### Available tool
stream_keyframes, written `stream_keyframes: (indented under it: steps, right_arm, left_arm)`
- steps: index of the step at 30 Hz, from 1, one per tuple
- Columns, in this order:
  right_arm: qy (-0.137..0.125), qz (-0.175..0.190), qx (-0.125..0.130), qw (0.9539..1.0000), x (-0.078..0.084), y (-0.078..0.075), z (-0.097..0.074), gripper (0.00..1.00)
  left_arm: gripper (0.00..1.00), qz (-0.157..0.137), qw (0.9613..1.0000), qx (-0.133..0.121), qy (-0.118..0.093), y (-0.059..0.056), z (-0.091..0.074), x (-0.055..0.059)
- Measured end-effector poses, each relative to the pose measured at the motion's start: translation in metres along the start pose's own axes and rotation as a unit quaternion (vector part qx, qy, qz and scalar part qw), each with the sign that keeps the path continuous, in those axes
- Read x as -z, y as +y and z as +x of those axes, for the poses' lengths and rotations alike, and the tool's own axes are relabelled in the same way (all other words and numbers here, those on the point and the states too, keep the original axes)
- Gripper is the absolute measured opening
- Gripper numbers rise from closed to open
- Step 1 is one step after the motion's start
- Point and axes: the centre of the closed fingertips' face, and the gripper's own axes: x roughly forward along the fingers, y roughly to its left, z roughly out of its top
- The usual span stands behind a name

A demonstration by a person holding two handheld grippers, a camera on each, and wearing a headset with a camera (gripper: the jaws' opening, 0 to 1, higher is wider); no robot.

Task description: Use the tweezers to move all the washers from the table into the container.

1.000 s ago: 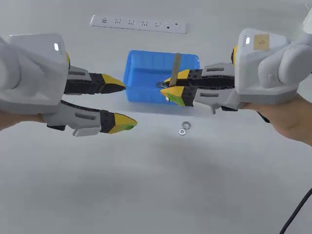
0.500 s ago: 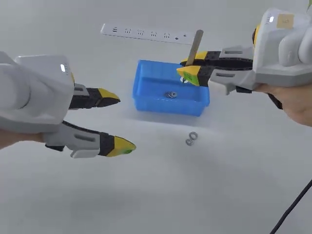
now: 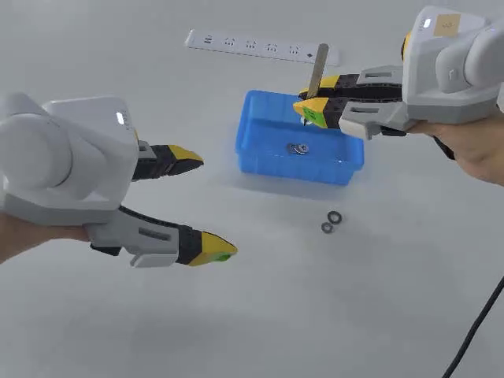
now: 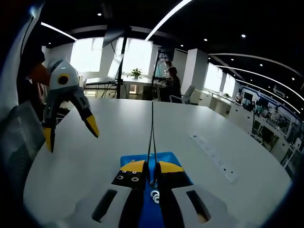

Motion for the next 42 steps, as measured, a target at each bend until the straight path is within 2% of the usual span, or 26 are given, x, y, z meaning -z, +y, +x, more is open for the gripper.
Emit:
stream_keyframes:
  steps: [4,10,22,31,42]
  right_arm:
    - [0.006,0.004,-0.001,1.0,0.014,-0.005,0.009,0.09]
    - [0.014,0.012,0.0,0.9998,0.026,-0.009,0.02,0.1]
    - [0.028,0.024,-0.014,0.9992,0.052,0.003,0.031,0.1]
    - [0.018,0.037,-0.01,0.9991,0.047,0.004,0.029,0.1]
    - [0.022,0.04,-0.011,0.9989,0.047,0.008,0.028,0.1]
  left_arm:
    - [0.8,-0.007,0.9999,-0.003,0.011,-0.002,0.0,0.007]
    - [0.84,-0.022,0.9996,-0.014,0.011,-0.001,-0.003,0.008]
    - [0.85,-0.03,0.9991,-0.021,0.023,-0.001,-0.006,0.016]
    - [0.85,-0.036,0.9989,-0.021,0.024,-0.003,-0.007,0.017]
    - [0.86,-0.035,0.9987,-0.027,0.026,-0.003,-0.009,0.019]
